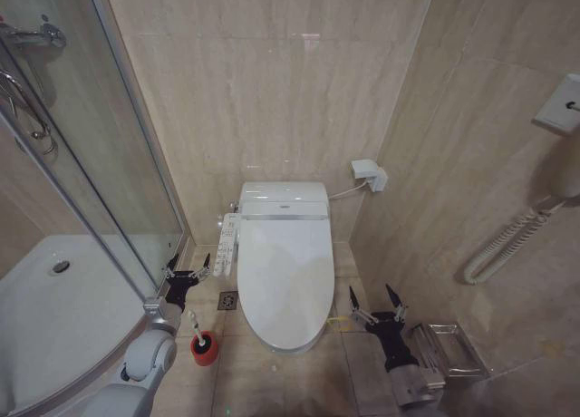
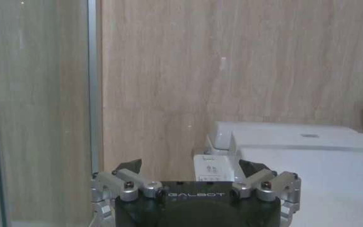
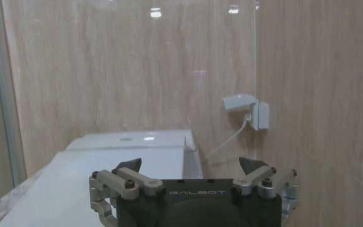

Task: Open the toilet lid, clean the toilet bowl with a toilet brush, close the toilet lid, and flush.

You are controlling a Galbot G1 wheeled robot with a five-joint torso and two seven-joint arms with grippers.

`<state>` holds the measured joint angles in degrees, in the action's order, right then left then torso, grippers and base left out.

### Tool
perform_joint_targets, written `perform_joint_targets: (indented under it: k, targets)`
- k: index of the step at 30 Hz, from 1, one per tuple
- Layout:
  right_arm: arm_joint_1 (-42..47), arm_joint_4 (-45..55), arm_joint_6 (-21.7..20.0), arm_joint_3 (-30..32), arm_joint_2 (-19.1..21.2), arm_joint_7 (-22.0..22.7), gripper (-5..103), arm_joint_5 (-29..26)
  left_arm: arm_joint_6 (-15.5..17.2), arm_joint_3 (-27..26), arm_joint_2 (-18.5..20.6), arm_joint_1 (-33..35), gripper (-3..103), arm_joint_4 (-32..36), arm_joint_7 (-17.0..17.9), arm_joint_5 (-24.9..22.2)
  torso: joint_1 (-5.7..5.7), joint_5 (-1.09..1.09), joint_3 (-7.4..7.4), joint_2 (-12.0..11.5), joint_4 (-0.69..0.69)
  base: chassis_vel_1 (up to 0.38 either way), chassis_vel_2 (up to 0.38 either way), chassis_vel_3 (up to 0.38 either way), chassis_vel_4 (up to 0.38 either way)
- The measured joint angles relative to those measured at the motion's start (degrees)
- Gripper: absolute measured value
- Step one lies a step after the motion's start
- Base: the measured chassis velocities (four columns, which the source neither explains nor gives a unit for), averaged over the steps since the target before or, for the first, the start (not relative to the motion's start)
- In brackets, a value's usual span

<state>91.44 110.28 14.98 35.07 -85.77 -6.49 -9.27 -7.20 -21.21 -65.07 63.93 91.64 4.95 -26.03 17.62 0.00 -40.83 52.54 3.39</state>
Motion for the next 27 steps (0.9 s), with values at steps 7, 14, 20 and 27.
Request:
perform_joint_targets:
  k: [7, 14, 20, 27]
  targets:
    - [0.25, -4.31, 1.03, -0.11, 0.76, 0.55, 100, 2.1, 0.0, 0.0, 0.0, 0.01, 100, 0.0, 0.0, 0.0, -0.01, 0.0, 0.0, 0.01, -0.01, 0.023, -0.021, -0.02, 0.02]
    - [0.0, -8.34, 2.98, -1.44, 0.28, 0.87, 100, 5.05, 0.0, 0.0, 0.0, 0.0, 100, 0.0, 0.0, 0.0, 0.02, 0.0, 0.0, 0.01, 0.0, 0.0, 0.0, 0.0, 0.0]
    - [-2.48, -13.17, 5.32, -2.02, 0.21, -0.41, 100, 5.83, 0.0, 0.0, 0.0, 0.0, 100, 0.0, 0.0, 0.0, 0.02, 0.0, 0.0, 0.01, -0.01, 0.0, 0.0, 0.0, 0.0]
    - [-2.54, -14.93, 6.47, -2.43, 0.27, -0.68, 100, 6.67, 0.0, 0.0, 0.0, 0.0, 100, 0.0, 0.0, 0.0, 0.02, 0.0, 0.0, 0.01, -0.01, 0.0, 0.0, 0.0, 0.0]
